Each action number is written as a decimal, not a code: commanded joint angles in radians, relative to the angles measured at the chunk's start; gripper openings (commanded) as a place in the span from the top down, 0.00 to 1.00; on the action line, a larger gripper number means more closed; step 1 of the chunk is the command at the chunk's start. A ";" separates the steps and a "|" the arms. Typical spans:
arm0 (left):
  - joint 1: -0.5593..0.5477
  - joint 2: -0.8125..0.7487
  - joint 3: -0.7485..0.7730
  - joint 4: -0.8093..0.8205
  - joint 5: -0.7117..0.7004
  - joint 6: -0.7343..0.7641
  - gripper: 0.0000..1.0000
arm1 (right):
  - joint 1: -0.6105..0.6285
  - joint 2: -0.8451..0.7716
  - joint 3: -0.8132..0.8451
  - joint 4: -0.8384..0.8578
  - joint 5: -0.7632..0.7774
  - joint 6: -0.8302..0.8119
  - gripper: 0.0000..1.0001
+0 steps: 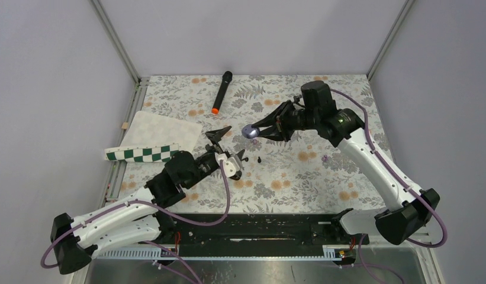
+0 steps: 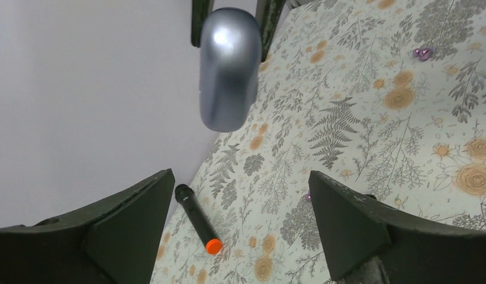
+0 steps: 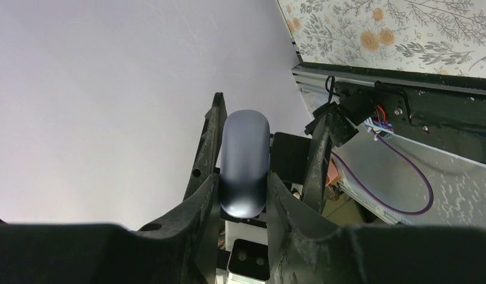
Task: Insert the wireless bluetooth earbuds into the charging case
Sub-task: Pick up the plastic bottle from the center of the board.
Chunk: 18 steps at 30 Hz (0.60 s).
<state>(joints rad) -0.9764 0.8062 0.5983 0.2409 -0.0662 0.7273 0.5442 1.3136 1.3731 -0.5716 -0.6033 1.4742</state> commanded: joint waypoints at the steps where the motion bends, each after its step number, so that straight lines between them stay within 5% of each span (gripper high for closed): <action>1: 0.035 0.013 0.080 0.011 0.119 -0.066 0.14 | 0.000 0.020 0.104 -0.200 0.033 -0.034 1.00; 18: 0.055 0.064 0.123 0.064 0.178 -0.138 0.22 | 0.029 0.063 0.136 -0.205 0.088 0.032 1.00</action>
<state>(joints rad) -0.9234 0.8783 0.6670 0.2405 0.0689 0.6155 0.5579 1.3705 1.4559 -0.7815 -0.5335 1.4784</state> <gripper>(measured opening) 0.793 0.348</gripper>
